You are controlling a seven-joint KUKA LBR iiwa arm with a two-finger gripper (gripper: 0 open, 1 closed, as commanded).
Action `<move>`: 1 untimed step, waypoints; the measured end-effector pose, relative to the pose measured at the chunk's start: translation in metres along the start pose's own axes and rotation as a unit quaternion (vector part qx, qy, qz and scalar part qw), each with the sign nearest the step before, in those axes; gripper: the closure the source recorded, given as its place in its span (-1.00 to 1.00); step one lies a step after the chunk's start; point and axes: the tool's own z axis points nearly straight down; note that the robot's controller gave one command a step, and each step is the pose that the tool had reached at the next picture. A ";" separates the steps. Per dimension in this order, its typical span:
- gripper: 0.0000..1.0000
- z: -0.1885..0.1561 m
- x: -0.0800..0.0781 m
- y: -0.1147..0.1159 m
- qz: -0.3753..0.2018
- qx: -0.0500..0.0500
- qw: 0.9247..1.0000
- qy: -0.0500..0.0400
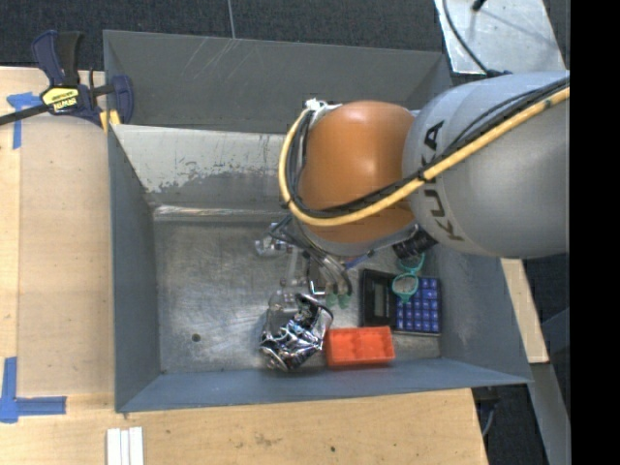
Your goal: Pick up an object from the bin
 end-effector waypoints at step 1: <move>-1.00 -0.004 -0.002 0.000 0.001 -0.001 1.000 -0.004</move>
Offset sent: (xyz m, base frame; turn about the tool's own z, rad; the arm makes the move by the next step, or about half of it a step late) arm 0.0643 -0.0107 -0.0734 -0.5062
